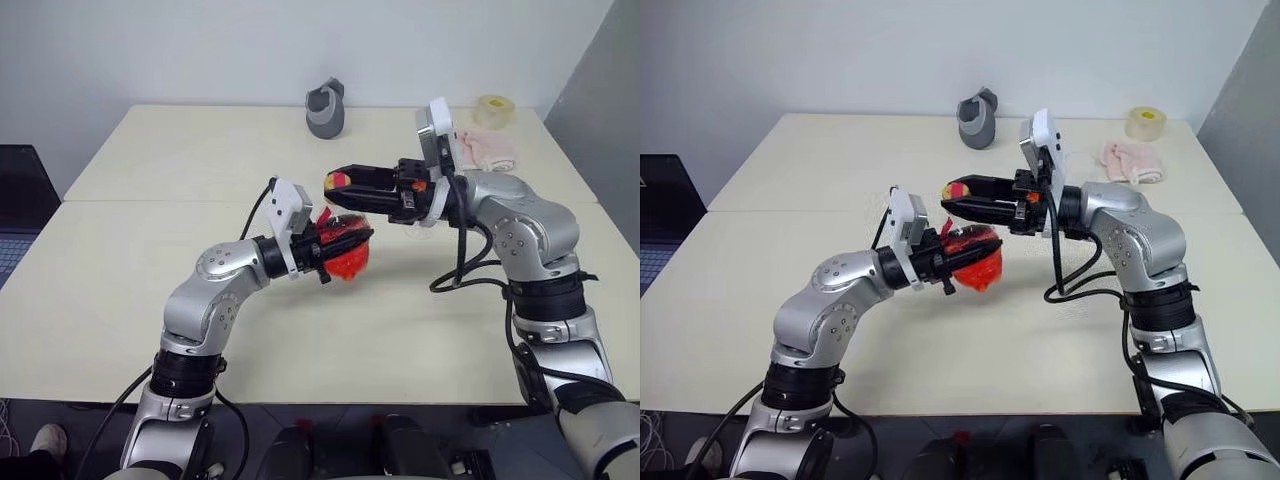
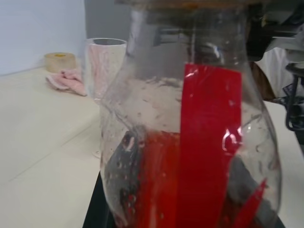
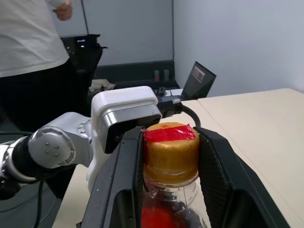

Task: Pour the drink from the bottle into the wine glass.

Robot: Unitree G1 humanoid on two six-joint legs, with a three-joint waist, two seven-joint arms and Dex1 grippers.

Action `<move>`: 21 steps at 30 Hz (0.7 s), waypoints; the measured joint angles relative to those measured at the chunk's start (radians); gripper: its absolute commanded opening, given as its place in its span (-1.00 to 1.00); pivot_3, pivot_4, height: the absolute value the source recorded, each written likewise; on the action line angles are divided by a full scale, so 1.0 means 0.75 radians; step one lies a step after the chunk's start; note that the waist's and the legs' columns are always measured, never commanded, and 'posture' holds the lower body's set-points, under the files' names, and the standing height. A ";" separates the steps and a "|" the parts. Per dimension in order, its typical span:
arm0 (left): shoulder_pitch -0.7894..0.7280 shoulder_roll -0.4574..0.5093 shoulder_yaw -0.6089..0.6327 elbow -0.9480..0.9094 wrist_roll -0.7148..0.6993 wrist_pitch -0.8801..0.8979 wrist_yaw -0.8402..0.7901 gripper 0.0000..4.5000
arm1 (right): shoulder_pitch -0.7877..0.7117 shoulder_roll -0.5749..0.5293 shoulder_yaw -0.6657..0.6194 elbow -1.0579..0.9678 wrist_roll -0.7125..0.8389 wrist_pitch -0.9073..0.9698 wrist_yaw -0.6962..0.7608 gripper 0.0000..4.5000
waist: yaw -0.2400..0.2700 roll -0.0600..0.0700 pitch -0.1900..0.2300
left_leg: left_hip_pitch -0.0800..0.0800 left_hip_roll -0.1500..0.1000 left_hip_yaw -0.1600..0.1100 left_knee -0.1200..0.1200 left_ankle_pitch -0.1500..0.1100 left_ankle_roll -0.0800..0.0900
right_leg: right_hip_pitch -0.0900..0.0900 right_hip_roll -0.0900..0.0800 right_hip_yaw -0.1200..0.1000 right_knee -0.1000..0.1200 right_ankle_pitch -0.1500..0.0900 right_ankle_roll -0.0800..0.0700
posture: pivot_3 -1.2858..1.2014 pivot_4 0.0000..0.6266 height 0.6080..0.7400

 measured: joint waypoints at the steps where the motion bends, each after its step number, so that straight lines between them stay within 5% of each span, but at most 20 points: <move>1: 0.000 0.003 0.001 -0.008 -0.012 0.013 -0.004 -0.51 | -0.004 -0.003 0.000 0.002 0.002 0.003 0.015 -0.43 | 0.000 0.000 0.000 | 0.000 0.000 0.000 0.000 0.000 0.000 | 0.000 0.000 0.000 0.000 0.000 0.000 | 0.03 -0.52 1.00; 13: 0.000 0.085 0.000 -0.022 -0.052 0.012 -0.068 -0.52 | -0.037 -0.017 0.000 -0.006 0.020 0.071 0.052 -0.43 | 0.002 0.000 0.000 | 0.000 0.000 0.000 0.000 0.000 0.000 | 0.000 0.000 0.000 0.000 0.000 0.000 | 0.03 -0.52 1.00; 19: -0.010 0.084 -0.044 0.059 -0.006 -0.076 -0.083 -0.54 | 0.045 -0.044 -0.024 -0.144 0.045 0.150 -0.086 -0.43 | 0.009 0.000 0.000 | -0.001 0.000 0.000 0.000 0.000 0.000 | 0.000 -0.001 0.000 -0.001 0.000 0.000 | 0.03 -0.52 1.00; 21: -0.017 0.085 -0.054 0.085 0.005 -0.098 -0.084 -0.54 | 0.069 -0.044 -0.028 -0.180 0.049 0.167 -0.139 -0.10 | 0.011 0.000 0.000 | 0.000 0.000 0.000 0.000 0.000 0.000 | 0.000 -0.001 0.000 0.000 0.000 0.000 | 0.03 -0.52 1.00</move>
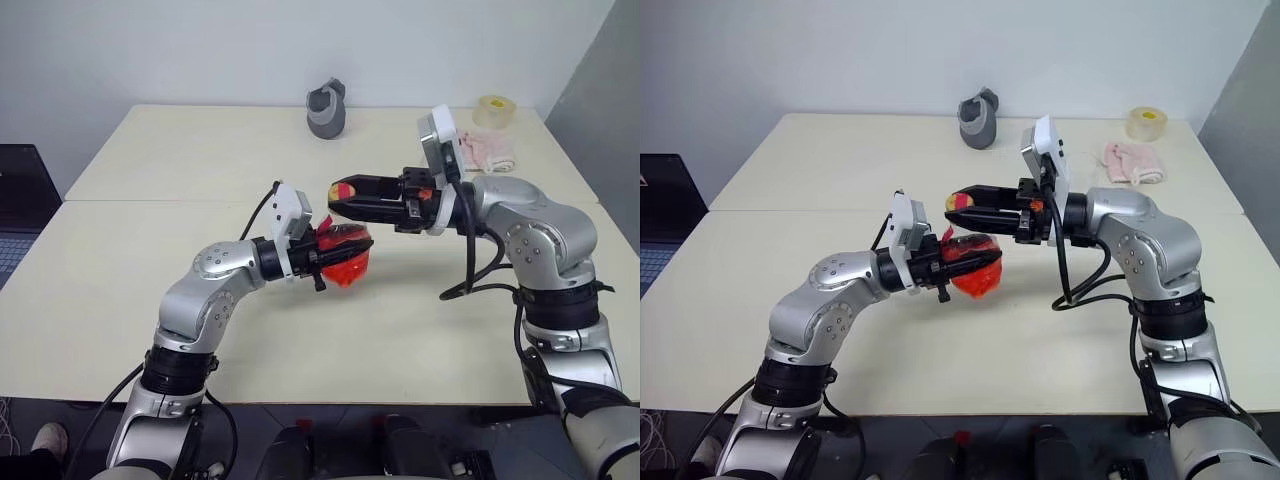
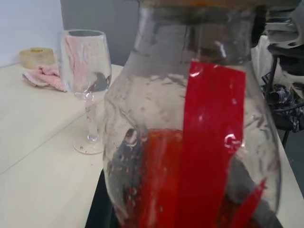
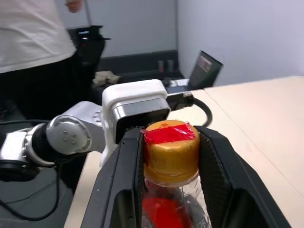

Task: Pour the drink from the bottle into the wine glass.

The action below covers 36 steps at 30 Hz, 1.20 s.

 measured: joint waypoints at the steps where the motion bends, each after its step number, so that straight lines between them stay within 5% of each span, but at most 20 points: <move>1: -0.006 0.000 0.001 0.016 0.004 -0.012 0.001 -0.54 | 0.009 -0.003 -0.011 -0.017 0.006 0.014 -0.018 0.00 | 0.000 0.000 0.000 | 0.000 0.000 0.000 0.000 0.000 0.000 | 0.000 0.000 0.000 0.000 0.000 0.000 | 0.03 -0.52 1.00; 5: -0.029 0.038 0.068 0.133 0.038 -0.043 0.032 -0.54 | 0.060 -0.030 -0.078 -0.126 0.067 0.086 -0.110 0.63 | -0.004 0.000 0.000 | 0.000 0.000 0.000 -0.001 0.000 0.000 | 0.000 0.001 0.000 0.000 0.000 0.000 | 0.03 -0.52 1.00; 19: -0.142 -0.020 0.073 0.333 0.138 -0.173 0.070 -0.55 | 0.074 0.114 -0.022 -0.215 -0.072 0.048 -0.547 0.64 | -0.003 0.000 0.000 | 0.000 -0.001 0.000 0.000 0.000 0.000 | -0.001 0.001 0.000 0.000 0.000 0.000 | 0.03 -0.52 1.00; 36: -0.171 -0.054 0.066 0.391 0.192 -0.211 0.055 -0.55 | 0.018 0.222 0.080 -0.034 -0.227 -0.107 -0.572 0.64 | -0.013 0.000 0.000 | 0.000 -0.001 0.000 0.000 0.000 0.000 | -0.001 0.001 0.000 0.000 0.000 0.000 | 0.03 -0.52 1.00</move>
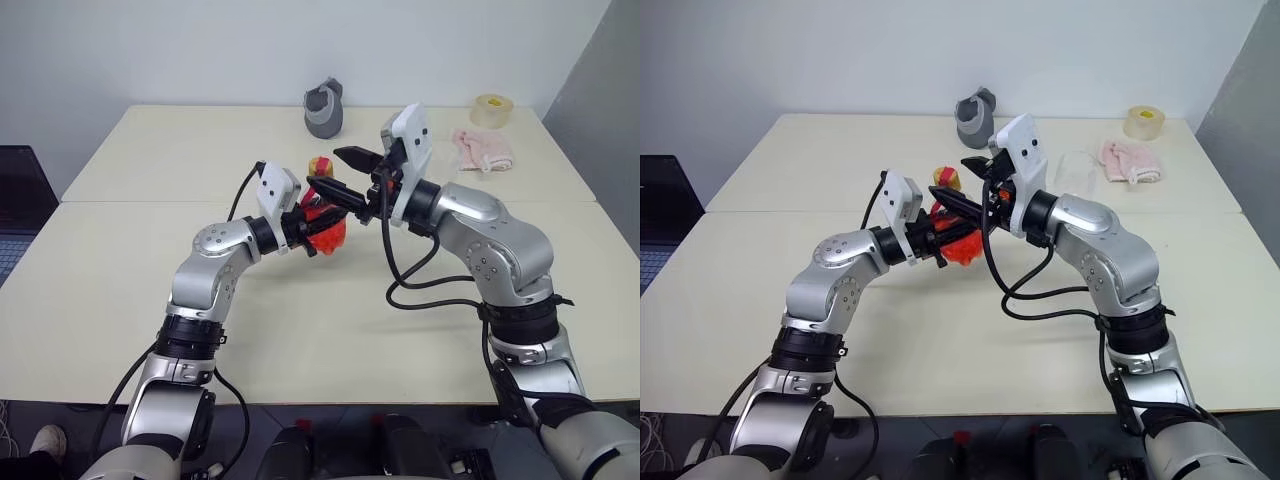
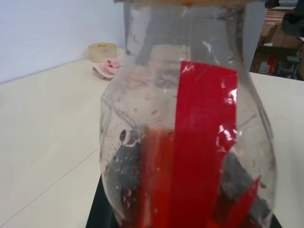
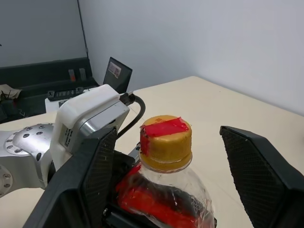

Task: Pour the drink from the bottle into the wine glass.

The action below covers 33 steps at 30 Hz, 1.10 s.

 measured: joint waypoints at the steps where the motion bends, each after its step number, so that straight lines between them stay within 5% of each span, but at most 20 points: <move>1: 0.000 0.000 0.000 0.000 0.000 0.000 -0.001 -0.55 | -0.004 0.001 0.000 0.001 -0.007 -0.003 0.000 0.64 | 0.000 0.000 0.000 | 0.000 0.000 0.000 0.000 0.000 0.000 | 0.000 0.000 0.000 0.000 0.000 0.000 | 0.03 -0.52 1.00; 5: 0.007 0.000 0.000 -0.003 0.000 0.000 -0.011 -0.55 | -0.014 0.011 0.000 0.002 -0.010 -0.009 0.003 0.38 | 0.000 0.000 0.000 | 0.000 0.000 0.000 0.000 0.000 0.000 | 0.000 0.000 0.000 0.000 0.000 0.000 | 0.03 -0.52 1.00; 13: 0.029 -0.001 0.000 -0.007 0.001 0.003 -0.014 -0.55 | -0.014 0.014 -0.001 0.000 -0.005 -0.006 0.047 -0.96 | 0.000 0.000 0.000 | 0.000 0.000 0.000 0.000 0.000 0.000 | 0.000 0.000 0.000 0.000 0.000 0.000 | 0.03 -0.52 1.00; 14: 0.029 -0.001 0.000 -0.007 0.001 0.003 -0.014 -0.55 | -0.014 0.013 -0.001 -0.002 -0.004 -0.004 0.051 -1.00 | -0.001 0.000 0.000 | 0.000 0.000 0.000 0.000 0.000 0.000 | 0.000 0.000 0.000 0.000 0.000 0.000 | 0.03 -0.52 1.00; 24: 0.030 -0.001 0.000 -0.007 0.001 0.003 -0.018 -0.55 | -0.024 -0.002 -0.004 -0.002 0.025 0.022 0.108 -1.00 | 0.000 0.000 0.000 | 0.000 0.000 0.000 0.000 0.000 0.000 | 0.000 0.000 0.000 0.000 0.000 0.000 | 0.03 -0.52 1.00; 33: 0.030 -0.002 0.000 -0.008 0.001 0.003 -0.019 -0.55 | -0.047 -0.031 -0.018 0.044 0.042 0.028 0.151 0.39 | 0.000 0.000 0.000 | 0.000 0.000 0.000 0.000 0.000 0.000 | 0.000 0.000 0.000 0.000 0.000 0.000 | 0.03 -0.52 1.00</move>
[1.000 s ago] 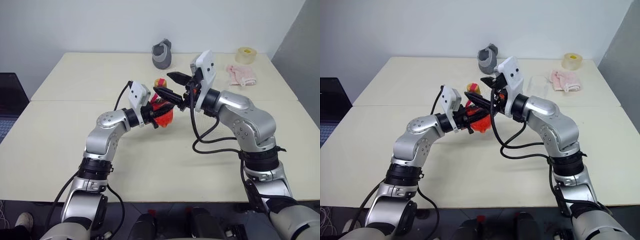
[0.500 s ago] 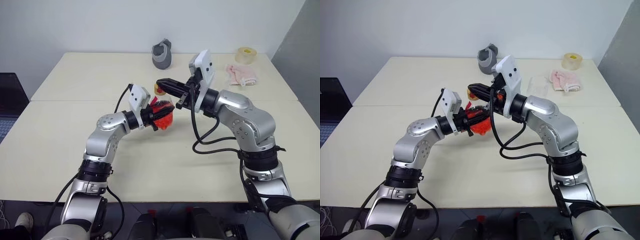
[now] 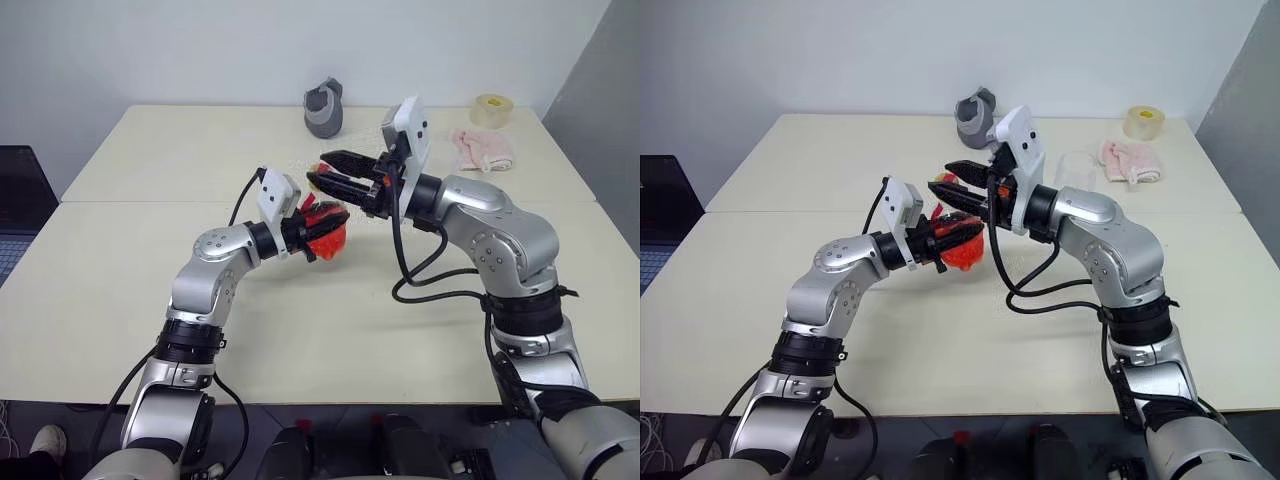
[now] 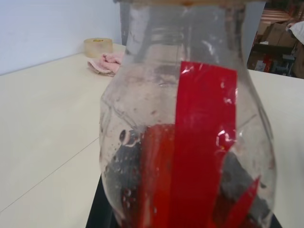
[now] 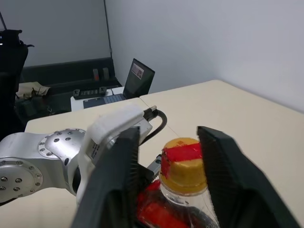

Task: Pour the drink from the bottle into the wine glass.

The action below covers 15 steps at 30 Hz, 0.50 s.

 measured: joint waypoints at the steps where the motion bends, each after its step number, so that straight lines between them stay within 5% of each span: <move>1: 0.000 0.000 0.000 0.000 0.000 0.000 0.000 -0.55 | -0.002 -0.001 0.000 0.008 -0.008 -0.002 0.000 0.56 | 0.000 0.000 0.000 | 0.000 0.000 0.000 0.000 0.000 0.000 | 0.000 0.000 0.000 0.000 0.000 0.000 | 0.03 -0.52 1.00; 3: 0.000 -0.001 0.000 0.000 0.000 0.000 0.000 -0.55 | -0.012 -0.001 0.001 0.016 -0.023 -0.006 0.000 0.71 | 0.000 0.000 0.000 | 0.000 0.000 0.000 0.000 0.000 0.000 | 0.000 0.000 0.000 0.000 0.000 0.000 | 0.03 -0.52 1.00; 15: 0.000 -0.004 -0.001 0.000 0.000 -0.001 -0.003 -0.55 | -0.028 0.029 0.004 0.102 -0.040 -0.040 -0.014 0.71 | 0.000 0.000 0.000 | 0.000 0.000 0.000 0.000 0.000 0.000 | 0.000 0.000 0.000 0.000 0.000 0.000 | 0.03 -0.52 1.00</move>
